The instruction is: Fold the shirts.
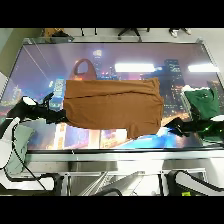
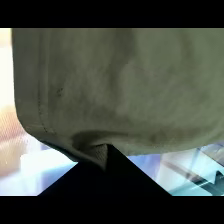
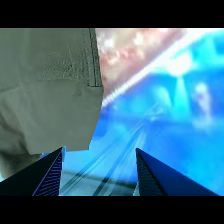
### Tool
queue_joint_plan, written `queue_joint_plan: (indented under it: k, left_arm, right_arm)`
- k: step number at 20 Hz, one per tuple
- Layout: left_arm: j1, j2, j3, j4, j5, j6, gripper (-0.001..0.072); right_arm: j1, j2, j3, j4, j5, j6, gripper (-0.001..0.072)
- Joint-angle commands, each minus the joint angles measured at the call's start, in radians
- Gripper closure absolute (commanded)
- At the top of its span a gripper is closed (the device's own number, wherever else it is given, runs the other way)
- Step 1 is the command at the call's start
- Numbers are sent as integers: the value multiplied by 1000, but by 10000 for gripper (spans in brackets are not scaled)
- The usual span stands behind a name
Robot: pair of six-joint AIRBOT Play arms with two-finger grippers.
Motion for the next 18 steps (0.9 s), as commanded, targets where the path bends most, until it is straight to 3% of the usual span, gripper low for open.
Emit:
queue_joint_plan:
  k: [1, 7, 8, 9, 11, 12, 13, 15, 18]
  left_arm:
    - [-5, 2, 28, -6, -1, 2, 695]
    - [-4, 2, 28, -6, -14, 2, 695]
    - [-4, 2, 28, -6, -21, 2, 695]
    - [-3, 2, 28, -6, -29, 2, 695]
    - [-2, 2, 28, -4, -53, 2, 696]
    - [0, 3, 28, 15, -73, -10, 696]
    - [-1, 6, 27, 49, -93, -28, 697]
    - [-1, 43, -3, 142, -124, -70, 698]
    - [17, 156, -119, 261, -145, -131, 698]
  right_arm:
    - [87, -45, -37, 30, -80, -21, 214]
    - [257, -190, -37, 214, -95, -103, 217]
    - [262, -188, -37, 216, -89, -105, 268]
    - [263, -183, -35, 216, -72, -109, 426]
    - [261, -155, -34, 212, -20, -108, 550]
    - [261, -133, -34, 212, 4, -108, 681]
    - [261, -106, -34, 195, 13, -94, 689]
    - [261, -53, -34, 52, 14, 22, 690]
    - [261, 26, -34, -275, 58, 277, 690]
